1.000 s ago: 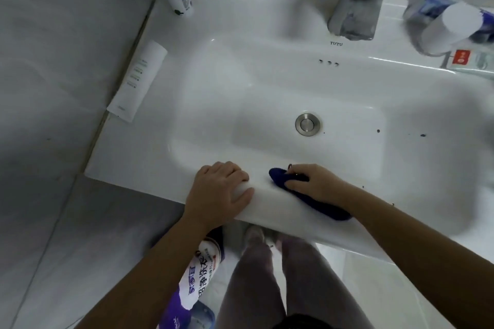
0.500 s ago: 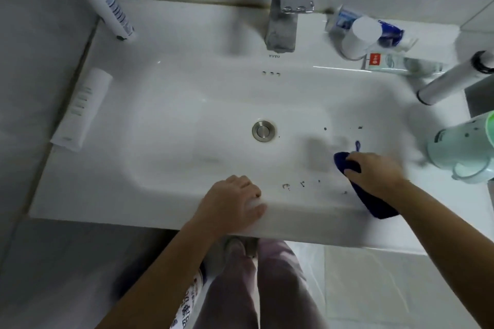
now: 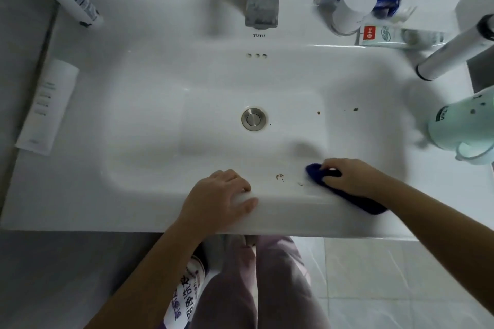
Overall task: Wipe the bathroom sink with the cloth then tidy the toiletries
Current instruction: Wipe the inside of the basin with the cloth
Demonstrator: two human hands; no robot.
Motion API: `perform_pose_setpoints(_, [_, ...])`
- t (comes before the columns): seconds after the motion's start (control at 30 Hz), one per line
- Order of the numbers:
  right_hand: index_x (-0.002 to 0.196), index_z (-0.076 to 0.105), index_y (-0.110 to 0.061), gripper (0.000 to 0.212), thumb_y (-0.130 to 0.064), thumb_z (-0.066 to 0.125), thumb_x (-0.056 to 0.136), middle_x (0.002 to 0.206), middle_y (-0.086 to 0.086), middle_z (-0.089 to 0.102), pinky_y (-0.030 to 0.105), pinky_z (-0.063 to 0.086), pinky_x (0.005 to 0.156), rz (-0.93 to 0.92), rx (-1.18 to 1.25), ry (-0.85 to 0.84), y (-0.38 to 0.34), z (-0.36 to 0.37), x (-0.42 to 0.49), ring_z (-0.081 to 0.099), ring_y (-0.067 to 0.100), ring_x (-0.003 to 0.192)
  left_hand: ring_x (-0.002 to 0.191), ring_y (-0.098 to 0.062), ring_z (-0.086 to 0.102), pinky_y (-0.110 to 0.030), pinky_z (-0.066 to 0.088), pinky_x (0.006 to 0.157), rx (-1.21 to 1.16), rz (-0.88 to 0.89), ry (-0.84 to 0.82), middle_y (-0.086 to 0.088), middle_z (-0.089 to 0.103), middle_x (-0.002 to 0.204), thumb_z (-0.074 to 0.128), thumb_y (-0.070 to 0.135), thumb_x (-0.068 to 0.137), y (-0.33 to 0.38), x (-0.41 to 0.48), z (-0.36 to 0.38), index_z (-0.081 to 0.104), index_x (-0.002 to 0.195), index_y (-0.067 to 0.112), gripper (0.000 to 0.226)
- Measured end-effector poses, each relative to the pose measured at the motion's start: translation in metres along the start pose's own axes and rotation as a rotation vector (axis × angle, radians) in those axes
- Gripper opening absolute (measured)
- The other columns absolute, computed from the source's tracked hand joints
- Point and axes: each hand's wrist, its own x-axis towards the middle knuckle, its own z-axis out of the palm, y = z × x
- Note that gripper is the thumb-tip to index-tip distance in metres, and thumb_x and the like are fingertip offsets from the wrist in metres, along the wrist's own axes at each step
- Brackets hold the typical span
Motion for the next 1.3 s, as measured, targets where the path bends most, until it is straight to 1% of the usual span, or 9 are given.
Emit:
perform_pose_setpoints(0.1, [0.127,0.045,-0.016,0.036,-0.029,0.048,0.093,0.123,0.014,0.058,0.030,0.039,0.084,0.069,-0.100,0.098,-0.003,0.000,0.014,0.054,0.031,0.108,0.081,-0.015,0.059,-0.024,0.040,0.067,-0.019,-0.009,-0.005,0.007,0.064,0.090,0.041,0.057,0.078,0.000,-0.001,-0.001,0.066,0.089,0.022,0.044])
perform_pose_setpoints(0.3, [0.118,0.057,-0.024,0.029,-0.027,0.056,0.088,0.119,0.000,0.059,0.026,0.038,0.087,-0.318,0.200,-0.108,-0.090,0.023,0.032,0.053,0.020,0.106,0.073,-0.020,0.059,-0.033,0.047,0.063,0.138,0.013,0.016,0.001,0.065,0.085,0.043,0.054,0.081,-0.022,-0.017,-0.016,0.067,0.088,0.018,0.044])
perform_pose_setpoints(0.5, [0.125,0.049,-0.020,0.035,-0.027,0.053,0.090,0.122,0.010,0.059,0.027,0.037,0.082,-0.031,0.006,0.041,-0.029,0.007,0.023,0.054,0.028,0.106,0.075,-0.020,0.058,-0.033,0.049,0.065,0.145,-0.076,0.074,0.003,0.063,0.083,0.044,0.056,0.081,-0.041,-0.030,-0.022,0.065,0.081,0.018,0.043])
perform_pose_setpoints(0.6, [0.128,0.044,-0.017,0.038,-0.024,0.050,0.091,0.126,0.010,0.055,0.031,0.038,0.088,-0.141,0.047,0.054,-0.075,0.023,0.047,0.052,0.030,0.111,0.075,-0.018,0.057,-0.030,0.047,0.064,0.134,-0.059,0.091,0.004,0.062,0.083,0.045,0.055,0.081,-0.041,-0.029,-0.021,0.065,0.082,0.019,0.042])
perform_pose_setpoints(0.73, [0.114,0.058,-0.026,0.026,-0.025,0.055,0.088,0.113,-0.001,0.059,0.028,0.040,0.085,-0.325,0.206,-0.117,-0.099,0.025,0.028,0.055,0.021,0.103,0.074,-0.017,0.057,-0.031,0.048,0.063,0.131,-0.056,0.090,0.004,0.062,0.083,0.044,0.055,0.081,-0.042,-0.029,-0.021,0.064,0.083,0.019,0.041])
perform_pose_setpoints(0.9, [0.121,0.051,-0.024,0.032,-0.027,0.054,0.089,0.121,0.006,0.059,0.027,0.037,0.082,-0.075,0.073,0.011,-0.038,0.009,0.025,0.054,0.024,0.102,0.074,-0.018,0.057,-0.033,0.049,0.063,0.130,-0.057,0.089,0.004,0.062,0.082,0.045,0.055,0.080,-0.043,-0.029,-0.020,0.063,0.081,0.019,0.040])
perform_pose_setpoints(1.0, [0.128,0.046,-0.020,0.039,-0.023,0.051,0.090,0.127,0.008,0.056,0.030,0.038,0.088,-0.156,0.075,0.067,-0.080,0.028,0.054,0.052,0.028,0.112,0.074,-0.018,0.057,-0.032,0.049,0.062,0.124,-0.076,0.094,0.004,0.062,0.082,0.047,0.054,0.079,-0.041,-0.028,-0.021,0.064,0.080,0.019,0.040])
perform_pose_setpoints(1.17, [0.117,0.057,-0.027,0.029,-0.025,0.053,0.089,0.115,-0.001,0.060,0.030,0.041,0.090,-0.394,0.237,-0.145,-0.128,0.030,0.033,0.055,0.019,0.104,0.081,-0.020,0.058,-0.034,0.049,0.072,0.080,-0.090,0.136,-0.001,0.064,0.091,0.048,0.051,0.079,-0.039,-0.040,-0.027,0.065,0.092,0.013,0.043])
perform_pose_setpoints(1.3, [0.116,0.055,-0.027,0.028,-0.027,0.054,0.088,0.114,0.002,0.061,0.027,0.039,0.081,-0.237,0.155,-0.063,-0.090,0.021,0.029,0.054,0.020,0.095,0.090,-0.022,0.056,-0.035,0.041,0.082,0.184,-0.157,0.271,-0.004,0.064,0.094,0.050,0.049,0.078,-0.058,-0.068,-0.034,0.067,0.095,0.011,0.044])
